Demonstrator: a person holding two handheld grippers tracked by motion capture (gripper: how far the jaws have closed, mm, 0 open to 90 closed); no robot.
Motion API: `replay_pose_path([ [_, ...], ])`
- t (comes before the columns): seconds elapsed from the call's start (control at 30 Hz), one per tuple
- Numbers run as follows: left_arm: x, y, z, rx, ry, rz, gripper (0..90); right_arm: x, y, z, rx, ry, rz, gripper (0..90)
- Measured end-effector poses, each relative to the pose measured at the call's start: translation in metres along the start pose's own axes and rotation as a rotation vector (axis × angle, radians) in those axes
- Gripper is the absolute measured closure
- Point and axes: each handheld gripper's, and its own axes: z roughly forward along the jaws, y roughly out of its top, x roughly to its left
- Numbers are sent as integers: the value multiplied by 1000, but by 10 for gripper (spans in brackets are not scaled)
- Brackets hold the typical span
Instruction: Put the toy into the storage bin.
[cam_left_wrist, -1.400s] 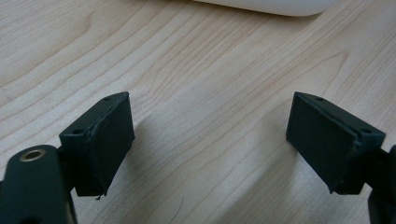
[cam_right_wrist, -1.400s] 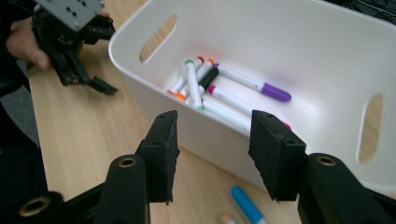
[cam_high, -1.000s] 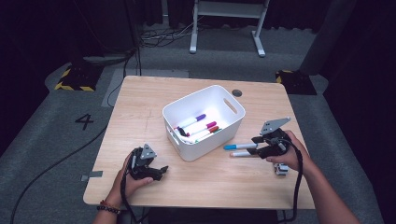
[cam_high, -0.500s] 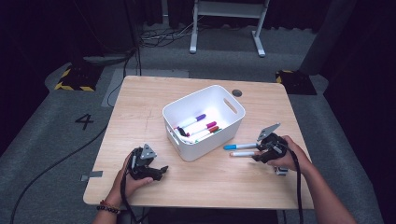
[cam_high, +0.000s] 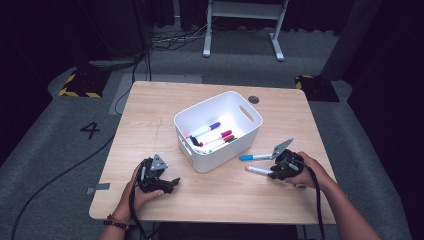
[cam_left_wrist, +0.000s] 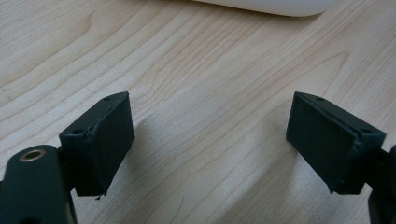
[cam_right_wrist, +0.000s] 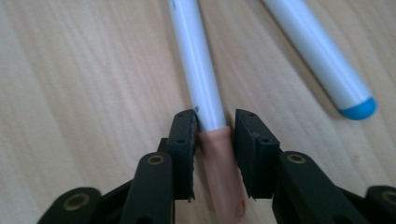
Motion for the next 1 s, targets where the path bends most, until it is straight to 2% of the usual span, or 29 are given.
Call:
replay_pose_path([
  [0.17,0,0,0,0,-1,1,151,14,1,0,1,15,19,735],
  [0.27,0,0,0,1,-4,0,151,21,-2,0,-19,10,22,740],
  [0.3,0,0,0,2,-3,6,151,25,-3,-2,-16,-5,33,743],
  [0.43,0,0,0,2,-3,-2,151,32,-9,-2,-49,-18,53,744],
  [0.47,0,0,0,1,0,-2,151,34,-10,-2,-57,-19,76,745],
  [0.53,0,0,0,3,-3,1,151,36,-14,-3,-86,-17,87,745],
  [0.63,0,0,0,2,-1,-1,151,37,-18,-3,-106,-32,85,748],
  [0.67,0,0,0,1,-1,1,151,37,-20,-3,-119,-27,108,748],
  [0.73,0,0,0,-2,1,1,151,38,-22,-4,-124,-30,105,748],
  [0.83,0,0,0,-2,2,2,151,39,-25,-5,-143,-18,119,749],
  [0.87,0,0,0,-2,2,4,151,39,-25,-6,-160,-14,108,749],
  [0.9,0,0,0,-2,1,2,151,40,-26,-8,-165,-9,131,749],
  [0.93,0,0,0,0,1,3,151,41,-27,-11,-175,-7,134,749],
  [1.0,0,0,0,-2,1,1,151,42,-27,-15,-195,-1,125,749],
])
